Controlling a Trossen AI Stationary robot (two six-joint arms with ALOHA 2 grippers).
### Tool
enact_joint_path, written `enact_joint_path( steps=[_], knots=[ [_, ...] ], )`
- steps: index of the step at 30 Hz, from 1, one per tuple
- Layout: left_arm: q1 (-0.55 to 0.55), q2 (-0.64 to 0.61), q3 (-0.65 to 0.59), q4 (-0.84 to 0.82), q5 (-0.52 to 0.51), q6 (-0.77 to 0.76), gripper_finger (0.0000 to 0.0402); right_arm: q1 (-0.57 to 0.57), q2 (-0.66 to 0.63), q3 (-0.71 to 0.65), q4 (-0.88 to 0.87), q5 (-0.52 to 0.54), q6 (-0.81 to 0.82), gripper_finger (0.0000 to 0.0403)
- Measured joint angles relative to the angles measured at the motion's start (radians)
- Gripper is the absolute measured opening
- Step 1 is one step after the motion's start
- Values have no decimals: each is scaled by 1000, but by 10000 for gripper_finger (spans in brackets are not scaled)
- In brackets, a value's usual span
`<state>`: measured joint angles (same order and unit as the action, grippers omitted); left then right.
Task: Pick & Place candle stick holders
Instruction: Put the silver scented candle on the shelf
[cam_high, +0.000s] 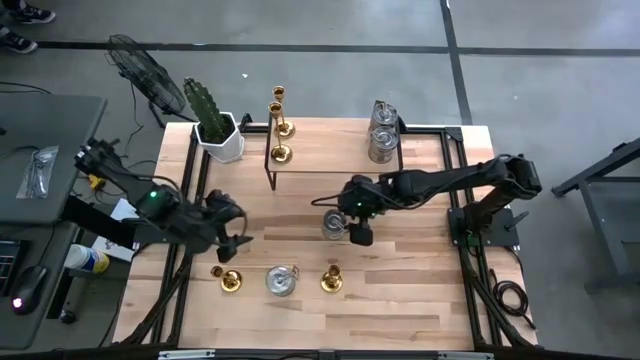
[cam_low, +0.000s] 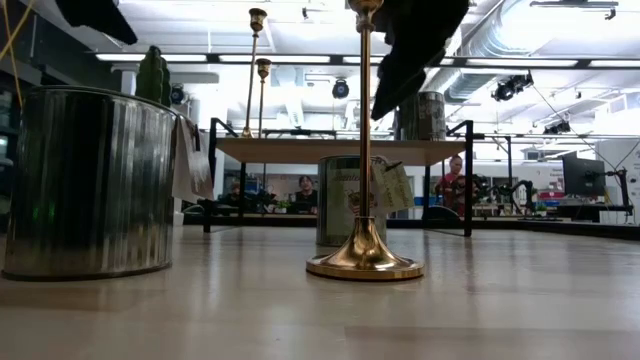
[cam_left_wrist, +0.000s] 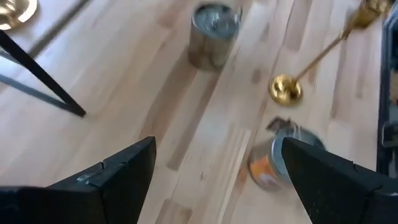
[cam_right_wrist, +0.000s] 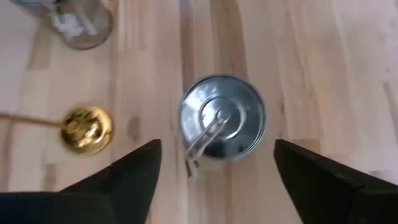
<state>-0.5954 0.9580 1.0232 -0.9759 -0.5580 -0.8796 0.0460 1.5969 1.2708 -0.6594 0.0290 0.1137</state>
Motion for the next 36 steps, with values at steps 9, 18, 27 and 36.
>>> enact_joint_path(
  steps=[9,18,27,36],
  knots=[
    [-92,-226,-170,37,-209,-76,342,0,148,129,-94,44,26,397],
    [-100,-384,-263,31,-238,-75,342,-7,280,232,-174,-17,73,400],
    [-100,-439,-279,13,-239,-36,342,-23,321,235,-129,-57,85,400],
    [-99,-438,-280,-17,-238,-35,342,-22,361,238,-61,-2,84,400]
  ],
)
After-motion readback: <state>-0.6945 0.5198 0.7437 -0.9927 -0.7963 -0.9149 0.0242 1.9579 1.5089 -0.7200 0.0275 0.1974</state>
